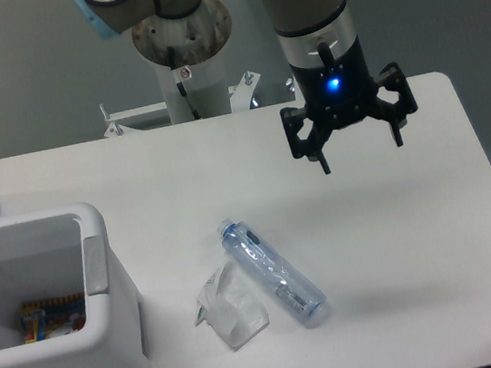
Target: Place the trash in the trash can
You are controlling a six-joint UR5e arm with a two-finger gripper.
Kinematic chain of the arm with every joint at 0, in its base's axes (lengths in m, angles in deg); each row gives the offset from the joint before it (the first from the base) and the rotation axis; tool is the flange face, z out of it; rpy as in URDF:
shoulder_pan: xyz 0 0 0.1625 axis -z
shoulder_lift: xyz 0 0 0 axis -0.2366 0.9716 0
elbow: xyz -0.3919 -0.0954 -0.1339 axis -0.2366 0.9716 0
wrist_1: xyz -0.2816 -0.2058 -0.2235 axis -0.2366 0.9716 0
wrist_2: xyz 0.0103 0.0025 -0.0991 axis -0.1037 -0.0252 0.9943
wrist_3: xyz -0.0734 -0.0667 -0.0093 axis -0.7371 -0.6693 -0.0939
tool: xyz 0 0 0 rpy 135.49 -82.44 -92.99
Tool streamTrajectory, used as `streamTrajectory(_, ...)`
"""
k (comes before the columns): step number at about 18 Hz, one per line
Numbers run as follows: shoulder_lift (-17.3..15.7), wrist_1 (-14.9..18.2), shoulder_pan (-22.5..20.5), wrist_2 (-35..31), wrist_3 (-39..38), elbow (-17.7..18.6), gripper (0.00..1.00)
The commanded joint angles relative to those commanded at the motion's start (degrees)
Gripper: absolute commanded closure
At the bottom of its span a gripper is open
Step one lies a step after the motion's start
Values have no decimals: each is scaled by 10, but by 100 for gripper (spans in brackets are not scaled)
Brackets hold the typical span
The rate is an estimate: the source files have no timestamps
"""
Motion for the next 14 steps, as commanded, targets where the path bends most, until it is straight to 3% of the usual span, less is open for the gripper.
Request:
streamTrajectory(7, 1, -2, 3, -7, -8, -1, 0)
streamTrajectory(14, 15, -3, 9, -14, -16, 25, 0)
